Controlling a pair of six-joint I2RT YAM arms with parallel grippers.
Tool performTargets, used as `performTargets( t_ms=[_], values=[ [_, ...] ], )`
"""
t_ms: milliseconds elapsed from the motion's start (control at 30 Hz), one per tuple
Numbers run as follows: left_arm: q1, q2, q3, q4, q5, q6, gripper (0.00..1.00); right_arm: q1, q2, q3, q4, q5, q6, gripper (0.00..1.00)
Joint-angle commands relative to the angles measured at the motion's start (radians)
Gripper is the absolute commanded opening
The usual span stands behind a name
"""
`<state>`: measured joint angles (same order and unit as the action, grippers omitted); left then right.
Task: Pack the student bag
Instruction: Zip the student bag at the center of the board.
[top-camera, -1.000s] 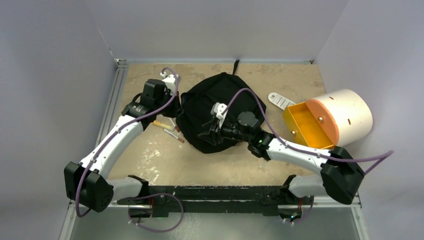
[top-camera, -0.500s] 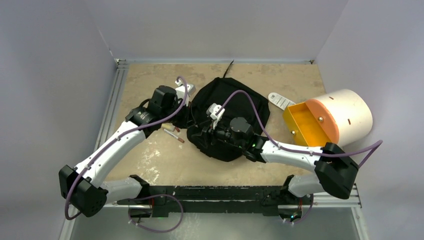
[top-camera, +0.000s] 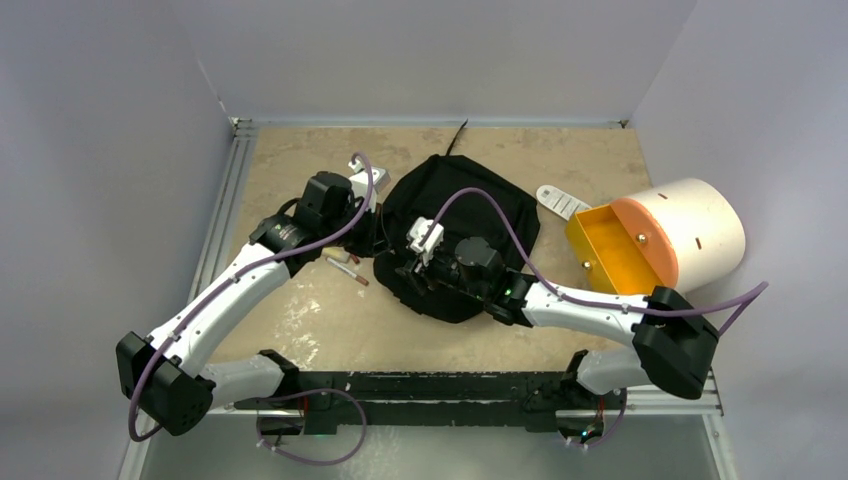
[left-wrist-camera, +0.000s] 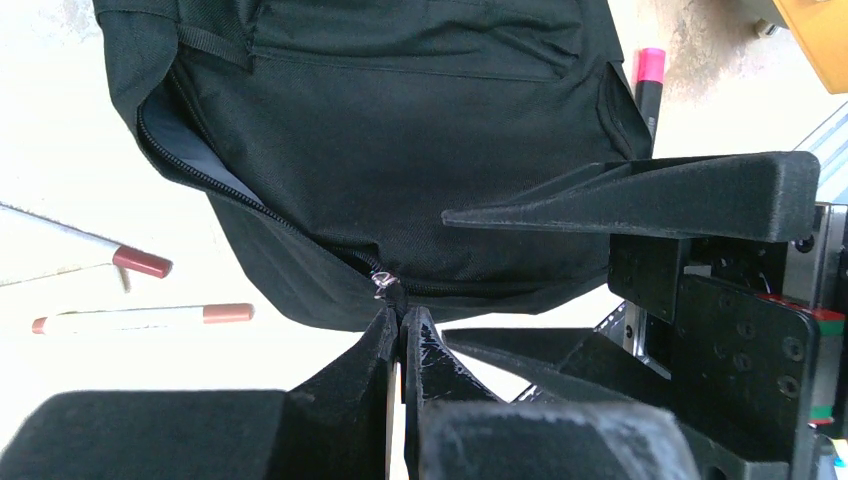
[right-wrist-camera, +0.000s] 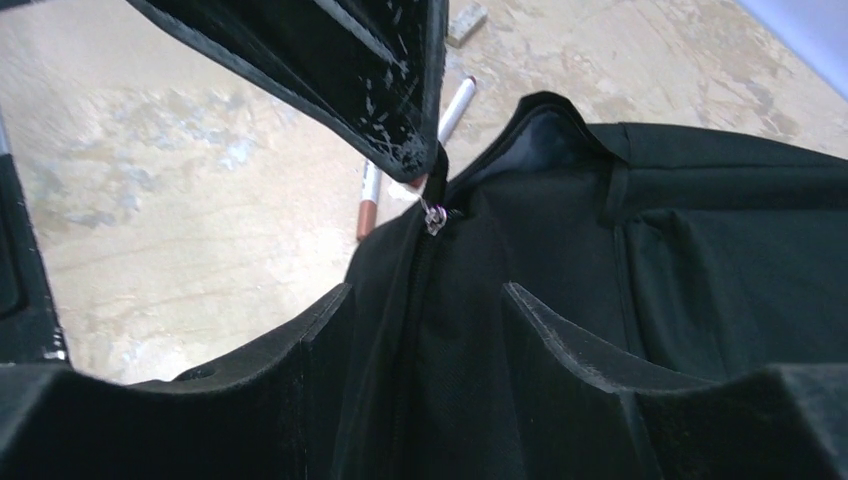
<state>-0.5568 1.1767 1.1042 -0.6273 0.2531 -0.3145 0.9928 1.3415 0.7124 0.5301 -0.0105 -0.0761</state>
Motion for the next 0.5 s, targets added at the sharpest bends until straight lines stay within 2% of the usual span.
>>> performTargets(
  t_ms=[0, 267, 467],
  values=[
    [0.000, -0.025, 0.014, 0.067, -0.001, -0.016, 0.00, 0.004, 0.009, 0.045, -0.015, 0.049, -0.083, 0.56],
    [0.001, -0.025, 0.013, 0.068, -0.023, -0.020, 0.00, 0.003, 0.043, 0.040, 0.004, 0.034, -0.074, 0.28],
    [0.002, 0.008, 0.023, 0.045, -0.133, -0.034, 0.00, 0.004, 0.036, 0.031, -0.003, -0.026, -0.089, 0.00]
  ],
)
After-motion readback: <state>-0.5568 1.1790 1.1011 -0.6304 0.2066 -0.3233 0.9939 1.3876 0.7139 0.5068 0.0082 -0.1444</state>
